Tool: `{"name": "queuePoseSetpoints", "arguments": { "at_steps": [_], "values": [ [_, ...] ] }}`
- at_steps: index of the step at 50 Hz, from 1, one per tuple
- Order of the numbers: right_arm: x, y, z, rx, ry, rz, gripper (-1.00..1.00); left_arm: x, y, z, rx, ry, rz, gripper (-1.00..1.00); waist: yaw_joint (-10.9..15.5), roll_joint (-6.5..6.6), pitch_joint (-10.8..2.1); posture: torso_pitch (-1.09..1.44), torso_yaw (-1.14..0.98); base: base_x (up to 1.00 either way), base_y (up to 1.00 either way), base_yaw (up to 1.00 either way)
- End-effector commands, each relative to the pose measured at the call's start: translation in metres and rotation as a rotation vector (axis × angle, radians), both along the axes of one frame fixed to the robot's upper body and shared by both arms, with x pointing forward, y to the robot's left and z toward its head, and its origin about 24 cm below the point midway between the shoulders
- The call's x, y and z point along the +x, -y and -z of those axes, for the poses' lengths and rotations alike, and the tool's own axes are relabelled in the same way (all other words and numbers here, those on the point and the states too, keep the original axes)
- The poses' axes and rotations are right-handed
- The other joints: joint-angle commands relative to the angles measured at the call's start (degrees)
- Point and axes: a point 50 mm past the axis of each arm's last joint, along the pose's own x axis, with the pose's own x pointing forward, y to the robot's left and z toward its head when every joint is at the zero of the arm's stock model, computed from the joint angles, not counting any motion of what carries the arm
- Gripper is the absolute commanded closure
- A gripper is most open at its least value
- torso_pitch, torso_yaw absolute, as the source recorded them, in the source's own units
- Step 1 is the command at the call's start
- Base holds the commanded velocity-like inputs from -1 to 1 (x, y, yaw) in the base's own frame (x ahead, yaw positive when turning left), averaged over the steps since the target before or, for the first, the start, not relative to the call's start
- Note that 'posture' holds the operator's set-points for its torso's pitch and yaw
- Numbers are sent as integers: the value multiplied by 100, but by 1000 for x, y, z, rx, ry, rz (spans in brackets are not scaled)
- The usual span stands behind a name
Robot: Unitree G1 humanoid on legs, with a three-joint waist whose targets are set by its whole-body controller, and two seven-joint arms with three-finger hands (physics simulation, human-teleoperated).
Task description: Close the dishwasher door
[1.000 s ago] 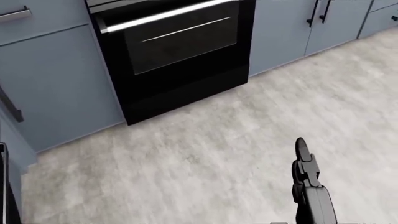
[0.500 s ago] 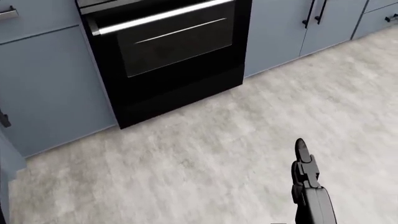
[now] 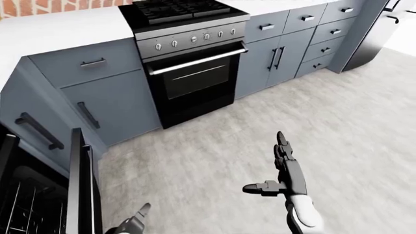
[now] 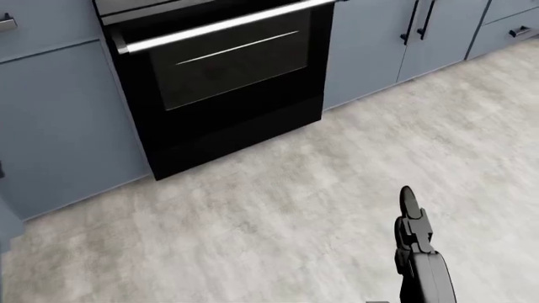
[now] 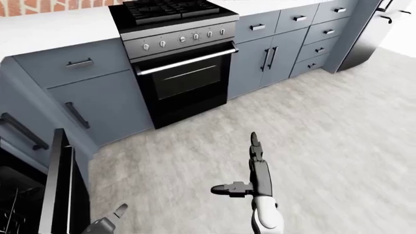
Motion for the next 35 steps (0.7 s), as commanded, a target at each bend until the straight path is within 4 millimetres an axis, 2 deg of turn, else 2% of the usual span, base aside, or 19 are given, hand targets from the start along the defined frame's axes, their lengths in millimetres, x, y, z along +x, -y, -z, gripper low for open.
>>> {"name": "queuePoseSetpoints", "arguments": {
  "at_steps": [1, 15, 35],
  "values": [
    [3, -1, -16, -7, 85, -6, -100, 10, -28, -18, 170, 30, -49, -100, 40, 85, -98, 0, 0, 0, 0, 0],
    [2, 0, -15, -6, 85, -4, -100, 6, -32, -20, 215, -1, -75, -100, 60, 58, -108, 0, 0, 0, 0, 0],
    [1, 2, -13, -3, 85, 2, -100, 2, -42, -23, 215, -1, -114, -100, 68, 84, -95, 0, 0, 0, 0, 0]
  ]
}}
